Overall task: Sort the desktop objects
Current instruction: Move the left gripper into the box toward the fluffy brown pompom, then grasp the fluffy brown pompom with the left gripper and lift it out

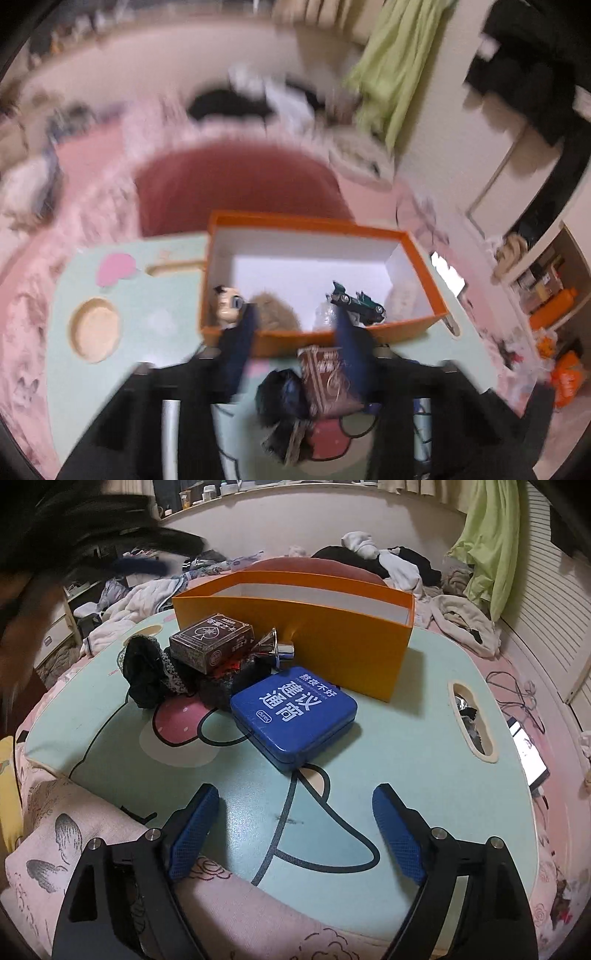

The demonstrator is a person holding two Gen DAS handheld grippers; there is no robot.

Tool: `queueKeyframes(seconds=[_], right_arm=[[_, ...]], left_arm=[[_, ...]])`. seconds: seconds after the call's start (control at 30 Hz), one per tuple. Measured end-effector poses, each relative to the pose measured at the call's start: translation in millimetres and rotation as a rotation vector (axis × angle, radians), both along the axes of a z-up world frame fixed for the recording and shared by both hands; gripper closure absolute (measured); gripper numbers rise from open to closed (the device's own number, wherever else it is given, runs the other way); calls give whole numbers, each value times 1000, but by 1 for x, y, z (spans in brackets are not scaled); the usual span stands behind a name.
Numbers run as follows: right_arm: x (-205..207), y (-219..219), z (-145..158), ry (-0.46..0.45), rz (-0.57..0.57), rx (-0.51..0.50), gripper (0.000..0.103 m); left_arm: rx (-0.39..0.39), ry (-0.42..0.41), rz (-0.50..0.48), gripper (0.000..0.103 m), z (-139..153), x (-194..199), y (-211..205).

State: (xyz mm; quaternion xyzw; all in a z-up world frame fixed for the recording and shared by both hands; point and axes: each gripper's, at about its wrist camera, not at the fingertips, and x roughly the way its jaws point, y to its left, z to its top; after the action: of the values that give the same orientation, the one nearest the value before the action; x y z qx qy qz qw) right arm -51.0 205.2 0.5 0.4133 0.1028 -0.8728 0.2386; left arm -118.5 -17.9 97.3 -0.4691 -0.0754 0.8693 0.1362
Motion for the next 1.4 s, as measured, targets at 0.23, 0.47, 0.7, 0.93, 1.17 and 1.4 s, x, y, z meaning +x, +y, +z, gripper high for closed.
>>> queueKeyframes(seconds=[0.23, 0.47, 0.7, 0.93, 1.17, 1.4], right_arm=[[0, 1, 1, 1, 0, -2, 18], [1, 1, 1, 3, -1, -2, 18], [3, 0, 2, 2, -1, -4, 18], [2, 0, 2, 2, -1, -4, 18], [2, 1, 2, 1, -2, -5, 18], [3, 1, 2, 2, -1, -4, 17]], left_arm=[[-110, -325, 7, 71, -50, -77, 14], [-301, -409, -62, 49, -65, -78, 43], [-216, -401, -84, 76, -69, -82, 34], [-86, -168, -72, 88, -13, -58, 5], [52, -3, -12, 90, 22, 7, -38], [88, -45, 41, 46, 6, -1, -41]])
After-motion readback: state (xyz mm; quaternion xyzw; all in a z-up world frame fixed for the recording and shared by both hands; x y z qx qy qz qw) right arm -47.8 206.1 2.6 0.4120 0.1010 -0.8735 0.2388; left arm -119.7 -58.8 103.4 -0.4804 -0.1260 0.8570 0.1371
